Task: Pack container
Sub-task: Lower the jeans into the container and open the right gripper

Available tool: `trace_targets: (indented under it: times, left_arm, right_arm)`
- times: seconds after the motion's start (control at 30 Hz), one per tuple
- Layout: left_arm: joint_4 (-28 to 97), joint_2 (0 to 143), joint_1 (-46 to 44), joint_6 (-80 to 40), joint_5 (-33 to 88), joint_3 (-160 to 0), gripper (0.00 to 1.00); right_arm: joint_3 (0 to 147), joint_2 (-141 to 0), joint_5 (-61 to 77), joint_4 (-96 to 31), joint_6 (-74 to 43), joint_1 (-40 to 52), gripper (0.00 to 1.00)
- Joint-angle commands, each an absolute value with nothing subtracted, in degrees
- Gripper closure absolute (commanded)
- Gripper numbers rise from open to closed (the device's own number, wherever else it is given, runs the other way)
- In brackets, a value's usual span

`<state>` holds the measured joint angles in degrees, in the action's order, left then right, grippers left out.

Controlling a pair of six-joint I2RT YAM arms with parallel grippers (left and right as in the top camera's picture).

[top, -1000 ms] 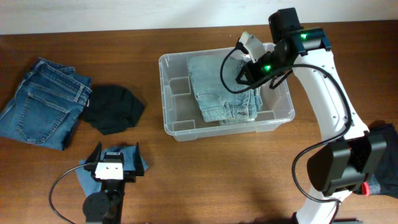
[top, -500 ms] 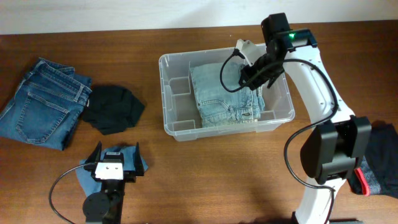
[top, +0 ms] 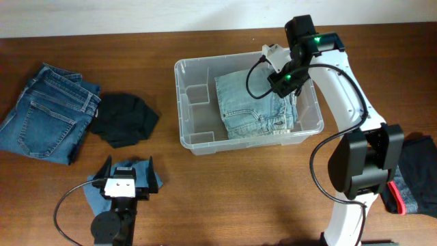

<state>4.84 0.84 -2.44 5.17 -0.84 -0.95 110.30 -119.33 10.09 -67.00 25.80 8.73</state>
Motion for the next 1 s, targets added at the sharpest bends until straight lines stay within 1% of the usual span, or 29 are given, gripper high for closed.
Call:
trace_targets:
  times: [0.0,0.1,0.13,0.17,0.27,0.3,0.5,0.6,0.77,0.83,0.9,0.93,0.97]
  left_arm:
    - [4.73,0.36,-2.07,6.13,-1.23,-0.54,0.0]
    - [4.73,0.36,-2.07,6.11,-1.23,-0.51,0.0]
    - [4.73,0.36,-2.07,6.13,-1.23,-0.54,0.0]
    - [4.73,0.36,-2.07,6.13,-1.23,-0.54,0.0]
    - [4.73,0.36,-2.07,6.11,-1.23,-0.54,0.0]
    - [4.73,0.36,-2.07,6.11,-1.23,-0.51,0.0]
    - [4.73,0.36,-2.07,6.11,-1.23,-0.54,0.0]
    - [4.73,0.36,-2.07,6.11,-1.23,-0.54,0.0]
    - [4.73,0.36,-2.07,6.13,-1.23,-0.54,0.0]
    - [4.73,0.36,-2.07,6.11,-1.23,-0.54,0.0]
    - [4.73,0.36,-2.07,6.13,-1.23,-0.54,0.0]
    - [4.73,0.36,-2.07,6.11,-1.23,-0.54,0.01]
    - [4.73,0.36,-2.07,6.11,-1.23,-0.54,0.0]
  right_arm:
    - [110.04,-119.44,8.01,-66.98,26.76,9.3,0.9]
    - [110.04,-119.44,5.48,-66.85,26.74,9.32,0.87]
    - [110.04,-119.44,5.3,-67.07,26.76,9.32,0.57]
    - [110.04,-119.44,5.28,-67.09,26.74,9.32,0.32]
    - [110.04,-119.44,5.3,-67.02,26.74,9.32,0.06]
    - [110.04,-119.42,5.3,-67.0,26.74,9.32,0.01]
    - [111.2,-118.76,5.3,-66.63,26.48,9.39,0.02]
    - [112.57,-117.64,5.32,-66.63,23.03,9.39,0.02]
    - [112.55,-117.49,9.23,-68.01,22.83,9.54,0.02]
    - [112.55,-117.49,12.32,-68.58,18.44,9.52,0.02]
    - [112.55,-117.49,12.47,-68.45,14.85,9.47,0.02]
    - [112.51,-117.6,12.47,-68.16,14.46,9.47,0.18]
    - [112.49,-117.8,12.47,-67.88,14.41,9.47,0.61]
